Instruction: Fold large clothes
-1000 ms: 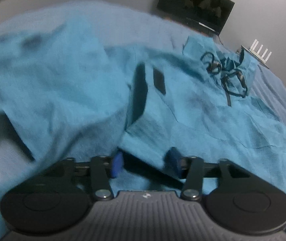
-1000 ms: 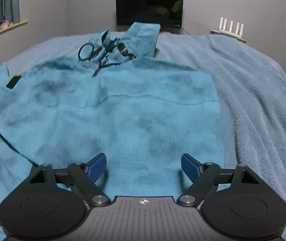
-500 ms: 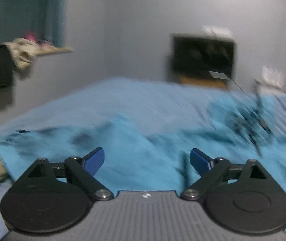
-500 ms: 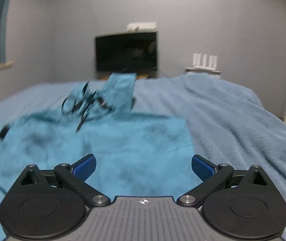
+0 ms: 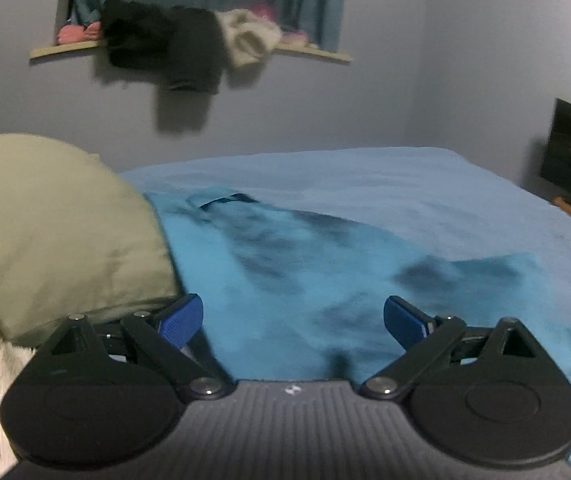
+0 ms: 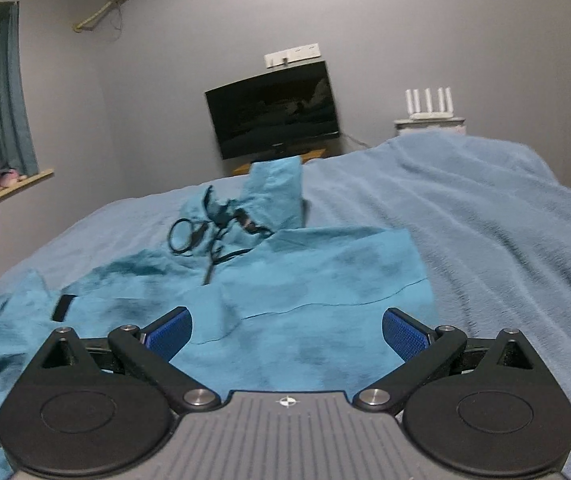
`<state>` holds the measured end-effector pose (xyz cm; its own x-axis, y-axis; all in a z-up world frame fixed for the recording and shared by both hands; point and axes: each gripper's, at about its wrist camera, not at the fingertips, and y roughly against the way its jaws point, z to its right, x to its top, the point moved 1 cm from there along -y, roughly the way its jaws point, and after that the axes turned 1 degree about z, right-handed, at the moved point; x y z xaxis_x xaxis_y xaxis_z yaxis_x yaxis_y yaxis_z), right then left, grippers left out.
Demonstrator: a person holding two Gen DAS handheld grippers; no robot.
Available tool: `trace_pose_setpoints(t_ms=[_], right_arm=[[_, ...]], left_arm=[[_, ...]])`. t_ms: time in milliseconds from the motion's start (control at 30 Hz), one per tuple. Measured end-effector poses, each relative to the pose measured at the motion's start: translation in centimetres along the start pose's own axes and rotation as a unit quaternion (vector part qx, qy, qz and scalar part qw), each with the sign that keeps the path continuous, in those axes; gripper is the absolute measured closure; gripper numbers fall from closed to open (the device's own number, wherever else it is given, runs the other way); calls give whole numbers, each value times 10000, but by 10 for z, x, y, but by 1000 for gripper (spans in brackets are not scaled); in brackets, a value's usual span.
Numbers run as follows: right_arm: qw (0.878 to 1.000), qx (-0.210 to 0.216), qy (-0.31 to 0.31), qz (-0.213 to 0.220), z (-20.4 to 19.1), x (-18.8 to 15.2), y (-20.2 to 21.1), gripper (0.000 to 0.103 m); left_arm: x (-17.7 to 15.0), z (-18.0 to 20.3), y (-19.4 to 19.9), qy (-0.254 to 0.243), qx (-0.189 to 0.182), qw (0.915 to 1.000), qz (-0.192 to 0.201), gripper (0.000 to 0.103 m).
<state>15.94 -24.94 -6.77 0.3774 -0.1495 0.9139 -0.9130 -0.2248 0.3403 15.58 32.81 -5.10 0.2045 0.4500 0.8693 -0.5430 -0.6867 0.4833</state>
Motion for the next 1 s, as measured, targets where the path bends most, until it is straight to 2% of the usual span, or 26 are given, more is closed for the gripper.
trace_pose_setpoints(t_ms=[100, 267, 500, 533, 567, 600, 633, 667, 733, 833, 933, 1000], right_arm=[[10000, 68, 10, -36, -6, -1, 0, 0], [9994, 261, 164, -139, -18, -3, -1, 1], [9978, 181, 457, -449, -26, -9, -12, 2], [9977, 168, 461, -467, -26, -9, -13, 3], [9976, 168, 461, -480, -26, -10, -13, 3], [9976, 166, 461, -484, -26, -10, -14, 3], [9976, 154, 462, -483, -26, -10, -14, 3], [9976, 149, 470, -488, -26, -10, -15, 3], [9974, 124, 494, -505, -27, -10, -18, 3], [9967, 140, 566, -559, -29, -11, -22, 3], [9957, 155, 690, -597, -30, -12, -22, 4], [9949, 191, 787, -608, -33, -13, -21, 4]], left_arm=[[-1, -19, -25, 210, -36, 9994, -277, 6], [-10, -45, -58, 872, -407, 9926, -734, 6], [-19, -59, -89, 1158, -657, 9869, -913, 9], [-20, -62, -91, 1214, -700, 9862, -882, 22], [-20, -64, -92, 1316, -786, 9845, -848, 45], [-19, -67, -93, 1427, -857, 9826, -823, 58], [-19, -69, -91, 1573, -926, 9803, -760, 82], [-17, -70, -88, 1650, -920, 9795, -693, 94], [-10, -70, -77, 1685, -916, 9802, -491, 99], [2, -65, -54, 1753, -1216, 9769, -107, 102], [15, -54, -27, 1846, -1768, 9666, 209, 102], [23, -37, 2, 1555, -2211, 9615, 505, 102]])
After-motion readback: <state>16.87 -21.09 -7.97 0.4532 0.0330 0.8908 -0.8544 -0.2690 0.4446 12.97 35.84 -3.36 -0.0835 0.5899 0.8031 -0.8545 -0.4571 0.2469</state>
